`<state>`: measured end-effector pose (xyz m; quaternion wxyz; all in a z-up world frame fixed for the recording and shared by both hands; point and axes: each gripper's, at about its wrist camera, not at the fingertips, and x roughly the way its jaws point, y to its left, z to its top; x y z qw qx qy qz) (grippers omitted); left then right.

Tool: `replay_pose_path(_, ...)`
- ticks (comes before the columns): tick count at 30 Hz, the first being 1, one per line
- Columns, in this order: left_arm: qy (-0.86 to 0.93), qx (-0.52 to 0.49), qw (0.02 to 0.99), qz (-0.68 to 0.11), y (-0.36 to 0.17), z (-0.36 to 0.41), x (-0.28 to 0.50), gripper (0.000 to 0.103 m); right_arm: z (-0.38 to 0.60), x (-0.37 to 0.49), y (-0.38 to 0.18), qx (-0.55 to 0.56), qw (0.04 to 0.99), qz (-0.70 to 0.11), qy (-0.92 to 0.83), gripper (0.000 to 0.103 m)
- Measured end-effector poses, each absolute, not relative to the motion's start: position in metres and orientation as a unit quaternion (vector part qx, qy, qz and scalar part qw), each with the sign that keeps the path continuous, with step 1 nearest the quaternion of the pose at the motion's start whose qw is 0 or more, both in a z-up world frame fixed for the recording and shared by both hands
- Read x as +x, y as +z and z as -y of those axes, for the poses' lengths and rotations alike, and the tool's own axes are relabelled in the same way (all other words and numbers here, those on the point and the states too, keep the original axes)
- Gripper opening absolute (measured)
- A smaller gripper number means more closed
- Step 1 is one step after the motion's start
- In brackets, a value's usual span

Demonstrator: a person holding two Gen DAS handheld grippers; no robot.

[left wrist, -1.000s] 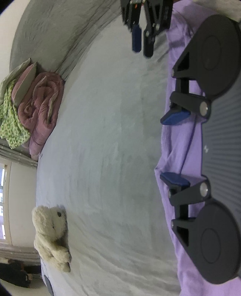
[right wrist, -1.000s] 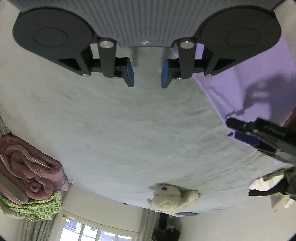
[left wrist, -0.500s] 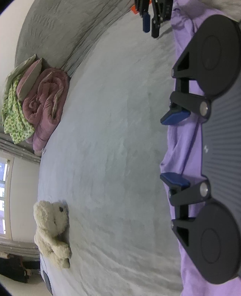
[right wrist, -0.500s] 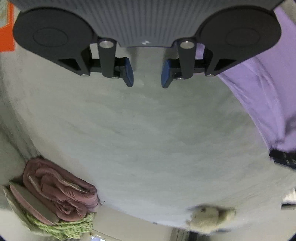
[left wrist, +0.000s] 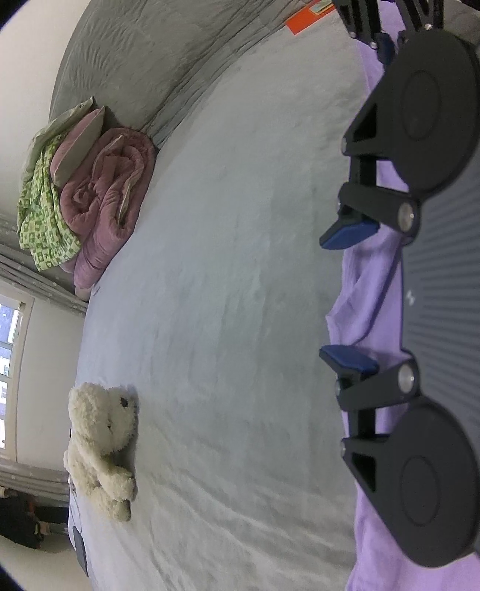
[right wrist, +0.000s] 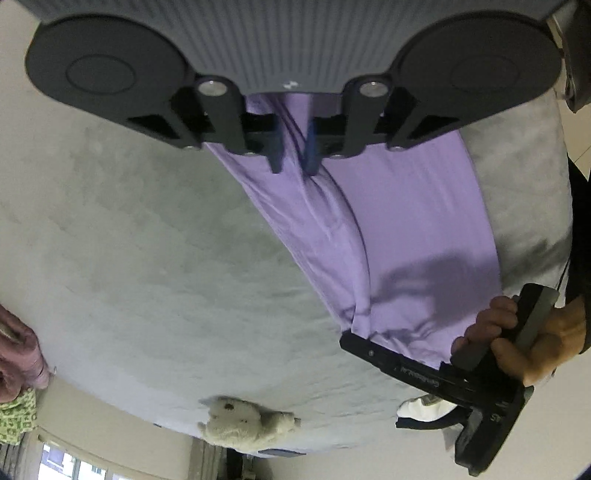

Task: Fold clothes

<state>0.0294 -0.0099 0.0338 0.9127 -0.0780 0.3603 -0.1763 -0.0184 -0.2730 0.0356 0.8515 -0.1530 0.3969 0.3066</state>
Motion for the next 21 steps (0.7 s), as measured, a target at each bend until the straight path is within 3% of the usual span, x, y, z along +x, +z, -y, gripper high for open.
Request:
replay_pose_path(3,-0.17,-0.084,0.914,-0.358,0.036,0.005,0.029,0.059,0.275,-0.018,0.04,-0.15,0.864,-0.381,0.292,0.003)
replay_pose_path(15,-0.149,-0.094,0.92,-0.35,0.042,-0.011,0.028,0.059,0.286,-0.014,0.036,-0.148,0.889,-0.367,0.229,0.002)
replay_pose_path(16,-0.15,-0.09,0.919,-0.352,0.041,-0.01,0.028,0.059,0.285,-0.014,0.037,-0.146,0.89,-0.362,0.235,0.003)
replay_pose_path(18,-0.159,-0.083,0.916,-0.359,0.039,-0.007,0.028,0.059,0.279,-0.013,0.038,-0.146,0.89,-0.357,0.245,0.014)
replay_pose_path(21,-0.153,-0.049,0.913,-0.374,0.032,0.001,0.03,0.059,0.268,-0.005,0.034,-0.145,0.885,-0.361,0.256,0.014)
